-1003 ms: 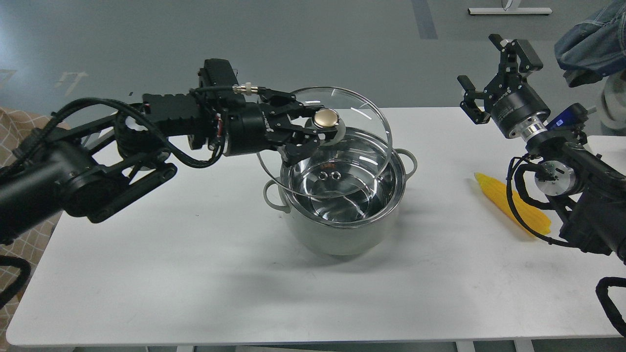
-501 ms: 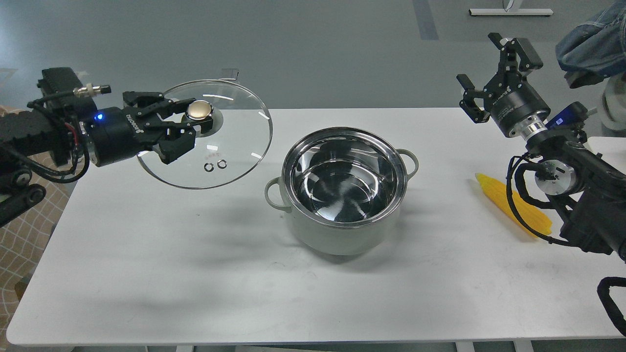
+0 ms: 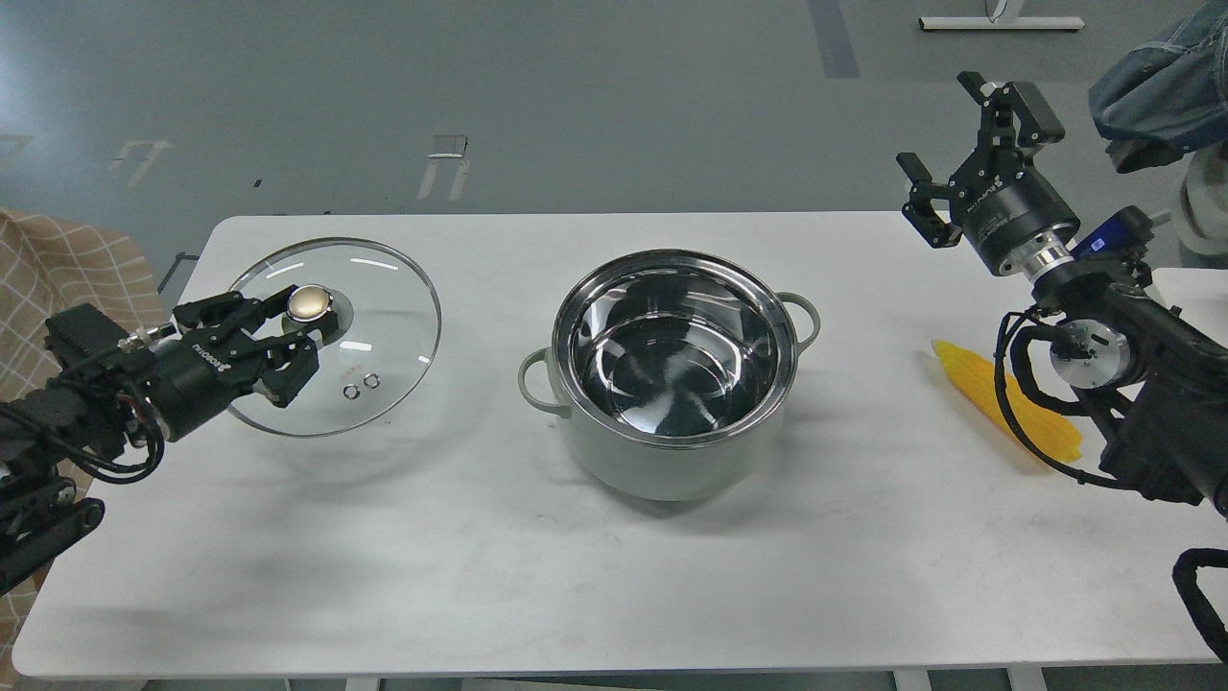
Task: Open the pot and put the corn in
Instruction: 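Lower the glass lid onto the table beside the pot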
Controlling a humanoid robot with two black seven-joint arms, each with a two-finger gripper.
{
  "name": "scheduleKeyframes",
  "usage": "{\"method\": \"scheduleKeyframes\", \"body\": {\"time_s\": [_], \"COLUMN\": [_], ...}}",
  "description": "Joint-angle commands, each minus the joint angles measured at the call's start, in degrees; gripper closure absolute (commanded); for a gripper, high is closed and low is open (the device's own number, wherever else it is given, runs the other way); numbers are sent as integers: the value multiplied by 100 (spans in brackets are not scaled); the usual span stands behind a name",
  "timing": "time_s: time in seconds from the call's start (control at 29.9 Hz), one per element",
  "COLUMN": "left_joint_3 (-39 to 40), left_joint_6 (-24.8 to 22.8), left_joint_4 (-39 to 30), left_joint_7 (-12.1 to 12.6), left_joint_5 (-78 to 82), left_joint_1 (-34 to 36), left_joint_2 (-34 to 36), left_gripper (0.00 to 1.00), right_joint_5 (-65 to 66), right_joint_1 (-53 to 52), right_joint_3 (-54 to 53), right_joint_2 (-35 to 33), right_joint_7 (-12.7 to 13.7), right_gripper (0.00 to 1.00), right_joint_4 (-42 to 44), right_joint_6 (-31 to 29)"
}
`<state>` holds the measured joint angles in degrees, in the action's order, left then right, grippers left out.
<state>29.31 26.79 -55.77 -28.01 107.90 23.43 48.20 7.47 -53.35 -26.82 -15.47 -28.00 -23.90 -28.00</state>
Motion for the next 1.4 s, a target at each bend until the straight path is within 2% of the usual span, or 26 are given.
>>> {"method": "scheduleKeyframes", "body": {"time_s": [0.0, 0.4, 0.67, 0.77, 0.87, 0.94, 1.0, 1.04, 1.07, 1.1, 1.17, 1.27, 1.37], "left_joint_3": [-13, -13, -13, -13, -13, -13, -13, -13, -13, -13, -4, -4, -4], "left_joint_6": [11, 37, 121, 121, 121, 121, 121, 121, 121, 121, 121, 121, 121], "left_joint_4": [180, 866, 1094, 1209, 1209, 1209, 1218, 1209, 1209, 1209, 1209, 1209, 1209], "left_joint_7": [1, 1, 1, 1, 1, 1, 1, 1, 1, 1, 1, 1, 1], "left_joint_5": [-102, -129, -120, -111, -111, -111, -111, -111, -111, -111, -111, -111, -102], "left_joint_1": [-93, -330, -330, -339, -339, -339, -339, -339, -339, -339, -339, -339, -339], "left_joint_2": [-100, -732, -882, -908, -944, -944, -935, -935, -935, -935, -935, -917, -917], "left_gripper": [100, 100, 100, 86, 80, 71, 49, 44, 34, 34, 21, 11, 6], "right_joint_5": [-9, 0, 9, 9, 9, 0, 0, 0, 9, 9, 9, 9, 9], "right_joint_1": [8, 17, 26, 26, 44, 44, 52, 52, 52, 52, 52, 52, 52], "right_joint_3": [1, 1, 1, 1, 1, 1, 1, 1, 1, 1, 1, 1, 1], "right_joint_2": [0, 0, 9, 9, 9, 9, 9, 9, 9, 9, 9, 9, 9], "right_joint_7": [0, 0, 0, 0, 0, 0, 0, 0, 0, 0, 0, 0, 0], "right_gripper": [0, 0, 0, 0, 0, 0, 0, 0, 0, 0, 0, 0, 0], "right_joint_4": [0, 0, 0, -9, -9, -9, -9, -9, -18, -18, -35, -44, -44], "right_joint_6": [0, 0, 0, 0, 0, 0, 0, 0, 0, 0, 0, 0, 0]}}
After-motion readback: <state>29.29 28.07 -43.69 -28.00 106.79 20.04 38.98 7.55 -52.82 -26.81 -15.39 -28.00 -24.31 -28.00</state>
